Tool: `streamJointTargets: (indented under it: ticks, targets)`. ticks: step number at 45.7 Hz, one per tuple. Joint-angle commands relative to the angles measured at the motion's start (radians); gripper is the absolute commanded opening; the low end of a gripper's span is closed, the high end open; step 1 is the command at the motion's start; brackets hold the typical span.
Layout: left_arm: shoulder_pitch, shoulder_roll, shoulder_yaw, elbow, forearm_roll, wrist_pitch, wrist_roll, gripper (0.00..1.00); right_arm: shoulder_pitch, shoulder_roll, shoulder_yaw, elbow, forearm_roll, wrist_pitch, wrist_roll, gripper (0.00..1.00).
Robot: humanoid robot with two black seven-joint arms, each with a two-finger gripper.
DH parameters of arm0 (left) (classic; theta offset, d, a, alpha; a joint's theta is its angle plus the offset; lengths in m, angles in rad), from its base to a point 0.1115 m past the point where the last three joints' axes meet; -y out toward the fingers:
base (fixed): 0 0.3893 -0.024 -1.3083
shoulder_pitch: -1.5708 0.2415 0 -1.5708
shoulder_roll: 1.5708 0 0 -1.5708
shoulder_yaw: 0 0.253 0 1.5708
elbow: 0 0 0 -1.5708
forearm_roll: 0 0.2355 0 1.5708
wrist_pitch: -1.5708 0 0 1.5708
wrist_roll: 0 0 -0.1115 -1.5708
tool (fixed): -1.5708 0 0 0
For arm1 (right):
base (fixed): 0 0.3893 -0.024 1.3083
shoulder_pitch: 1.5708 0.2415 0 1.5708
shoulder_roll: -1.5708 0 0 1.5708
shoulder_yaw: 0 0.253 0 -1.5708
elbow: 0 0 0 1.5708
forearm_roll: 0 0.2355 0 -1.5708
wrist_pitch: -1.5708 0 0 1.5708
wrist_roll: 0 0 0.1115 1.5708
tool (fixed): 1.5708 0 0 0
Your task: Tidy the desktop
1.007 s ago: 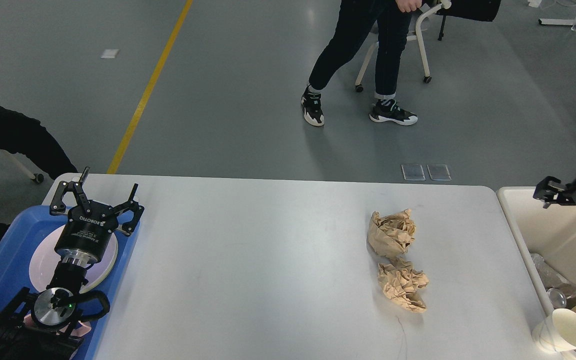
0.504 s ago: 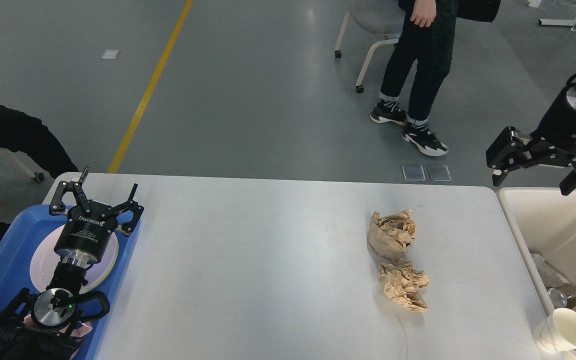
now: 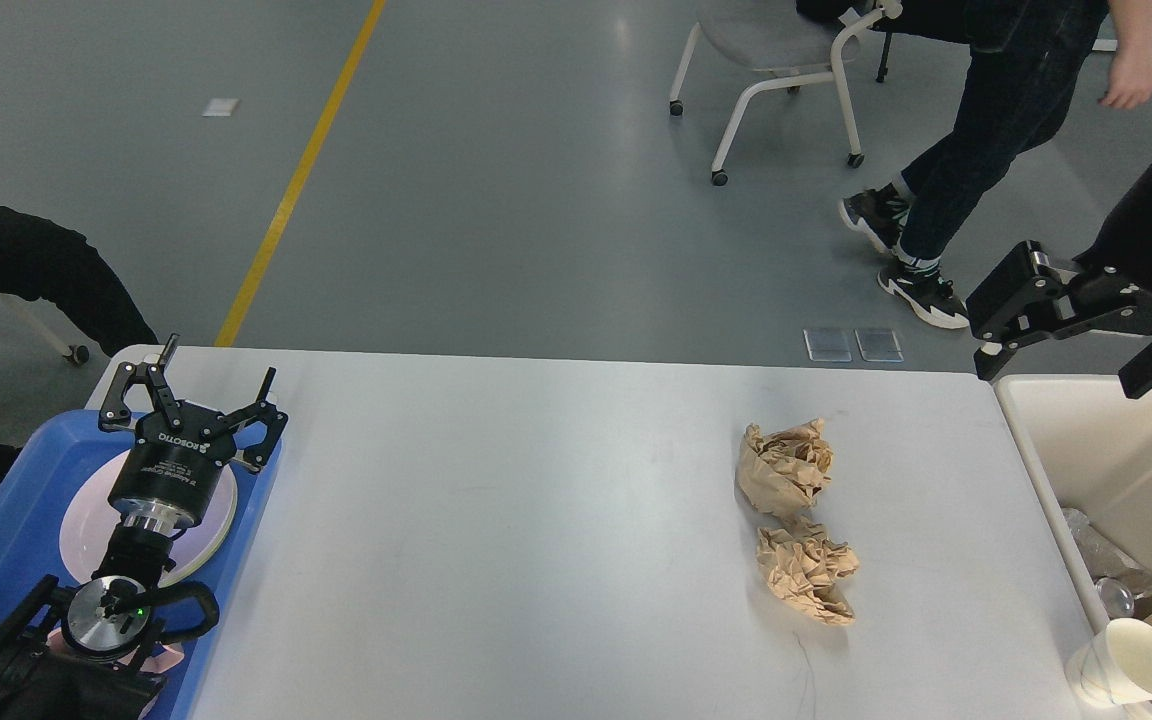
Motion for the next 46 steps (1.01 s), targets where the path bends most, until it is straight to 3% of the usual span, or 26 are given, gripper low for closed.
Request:
streamJointTargets:
  ticks: [1, 15, 25, 33, 46]
  targets:
    - [0.000, 0.000, 0.000, 0.000, 0.000, 0.000, 0.001, 0.96, -0.004, -0.008, -0.008, -0.001, -0.002, 0.000, 0.000, 1.00]
    - [0.000, 0.000, 0.000, 0.000, 0.000, 0.000, 0.001, 0.96, -0.059, -0.087, -0.074, -0.004, -0.011, 0.000, 0.000, 1.00]
    - [0.000, 0.000, 0.000, 0.000, 0.000, 0.000, 0.001, 0.96, -0.200, -0.225, -0.095, -0.015, -0.071, -0.010, 0.000, 1.00]
    - [0.000, 0.000, 0.000, 0.000, 0.000, 0.000, 0.001, 0.96, -0.350, -0.302, -0.083, -0.017, -0.096, -0.200, 0.000, 1.00]
    - [0.000, 0.000, 0.000, 0.000, 0.000, 0.000, 0.001, 0.96, -0.637, -0.304, 0.023, -0.026, -0.096, -0.521, 0.002, 1.00]
